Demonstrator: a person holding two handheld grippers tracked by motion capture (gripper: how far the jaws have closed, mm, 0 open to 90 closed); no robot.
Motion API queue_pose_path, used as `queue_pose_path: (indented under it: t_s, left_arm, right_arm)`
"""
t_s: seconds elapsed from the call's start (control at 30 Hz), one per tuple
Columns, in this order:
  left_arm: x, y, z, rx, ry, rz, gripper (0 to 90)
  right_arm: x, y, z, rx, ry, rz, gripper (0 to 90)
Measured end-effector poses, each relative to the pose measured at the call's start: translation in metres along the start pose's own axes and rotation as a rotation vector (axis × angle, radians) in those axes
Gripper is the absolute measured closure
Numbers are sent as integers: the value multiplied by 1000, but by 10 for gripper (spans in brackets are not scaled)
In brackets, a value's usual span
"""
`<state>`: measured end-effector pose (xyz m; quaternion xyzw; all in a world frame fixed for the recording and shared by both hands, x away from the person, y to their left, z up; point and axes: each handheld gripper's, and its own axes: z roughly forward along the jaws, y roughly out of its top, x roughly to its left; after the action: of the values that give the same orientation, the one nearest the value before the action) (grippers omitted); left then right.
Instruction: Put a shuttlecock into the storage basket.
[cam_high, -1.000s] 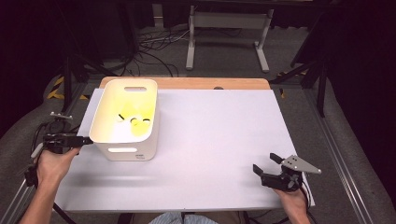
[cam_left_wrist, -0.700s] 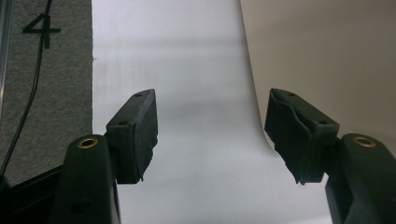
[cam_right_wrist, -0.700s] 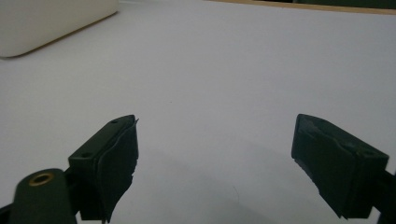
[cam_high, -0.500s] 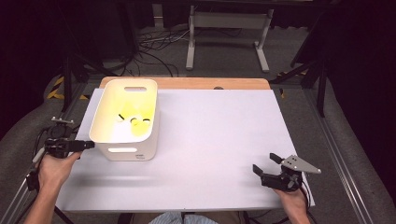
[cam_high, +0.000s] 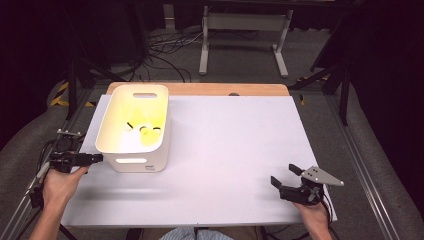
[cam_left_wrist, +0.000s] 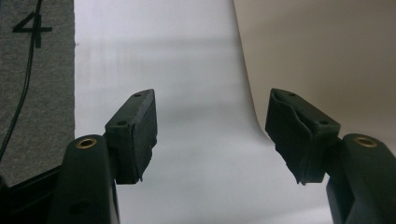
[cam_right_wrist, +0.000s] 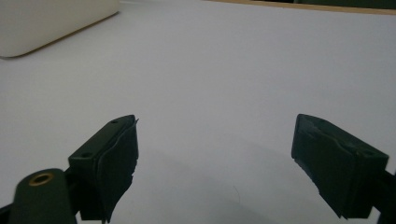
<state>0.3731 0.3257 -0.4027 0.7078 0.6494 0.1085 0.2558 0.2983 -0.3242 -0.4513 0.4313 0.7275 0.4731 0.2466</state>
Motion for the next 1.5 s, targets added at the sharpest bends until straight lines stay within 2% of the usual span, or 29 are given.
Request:
queue_pose_path:
  t_s: [0.47, 1.5]
  left_arm:
    - [-1, -8, 2, 3, -9, -2, 339]
    - [-12, -27, 5, 7, -39, 31, 343]
  right_arm:
    - [0, 0, 0, 1, 0, -2, 150]
    - [0, 0, 0, -2, 1, -2, 150]
